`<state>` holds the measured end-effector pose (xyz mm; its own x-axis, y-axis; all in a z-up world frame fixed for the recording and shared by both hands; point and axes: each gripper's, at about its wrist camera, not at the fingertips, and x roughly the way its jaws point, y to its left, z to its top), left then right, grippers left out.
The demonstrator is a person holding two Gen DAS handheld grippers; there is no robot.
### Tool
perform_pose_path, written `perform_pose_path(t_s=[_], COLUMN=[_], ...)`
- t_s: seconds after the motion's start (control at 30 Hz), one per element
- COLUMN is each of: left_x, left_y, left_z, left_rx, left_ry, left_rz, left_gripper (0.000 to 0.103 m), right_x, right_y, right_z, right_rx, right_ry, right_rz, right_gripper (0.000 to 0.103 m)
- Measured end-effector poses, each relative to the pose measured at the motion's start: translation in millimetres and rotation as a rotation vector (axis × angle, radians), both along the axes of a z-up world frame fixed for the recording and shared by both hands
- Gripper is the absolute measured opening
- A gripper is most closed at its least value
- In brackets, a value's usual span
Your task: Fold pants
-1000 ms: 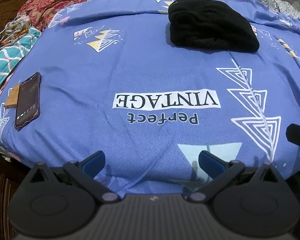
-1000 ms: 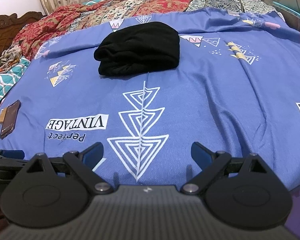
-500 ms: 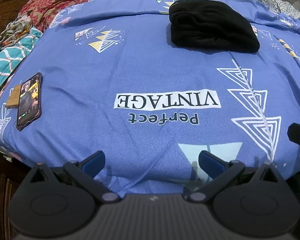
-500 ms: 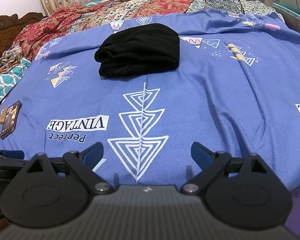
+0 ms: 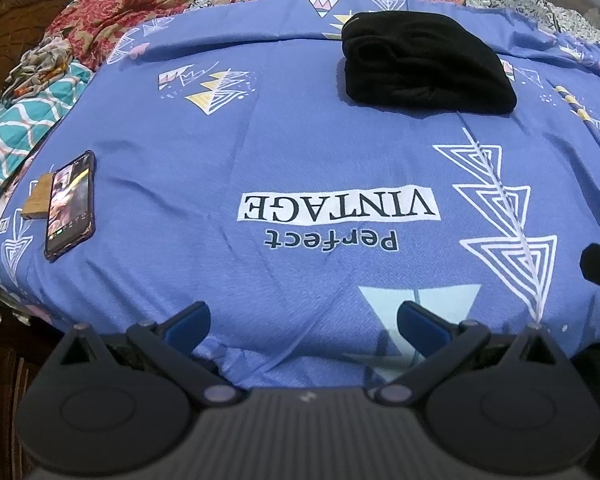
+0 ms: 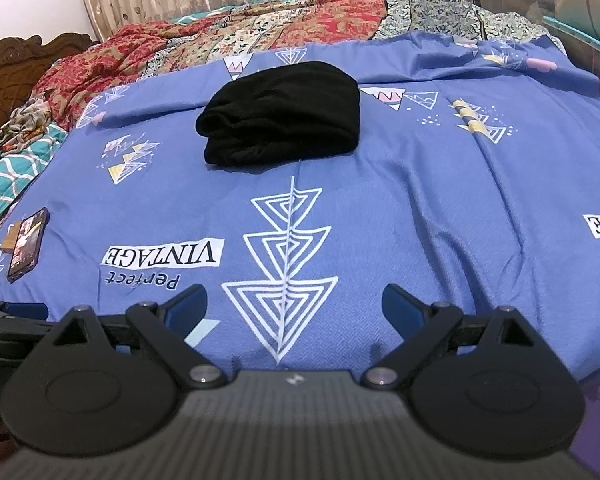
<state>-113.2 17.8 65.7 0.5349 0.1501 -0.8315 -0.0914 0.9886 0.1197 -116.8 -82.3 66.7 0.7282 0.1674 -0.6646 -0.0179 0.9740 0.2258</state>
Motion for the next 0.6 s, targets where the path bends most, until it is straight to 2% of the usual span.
perform_pose_path(t_s=[0.6], left_x=[-13], left_y=[0], left_z=[13], left_rx=[0.019], left_ry=[-0.048], left_rz=[0.009], left_gripper=[0.103], right_x=[-14], right_y=[5], right_z=[10], right_rx=[-0.002], right_ry=[-0.047], right_rz=[-0.009], right_gripper=[0.096])
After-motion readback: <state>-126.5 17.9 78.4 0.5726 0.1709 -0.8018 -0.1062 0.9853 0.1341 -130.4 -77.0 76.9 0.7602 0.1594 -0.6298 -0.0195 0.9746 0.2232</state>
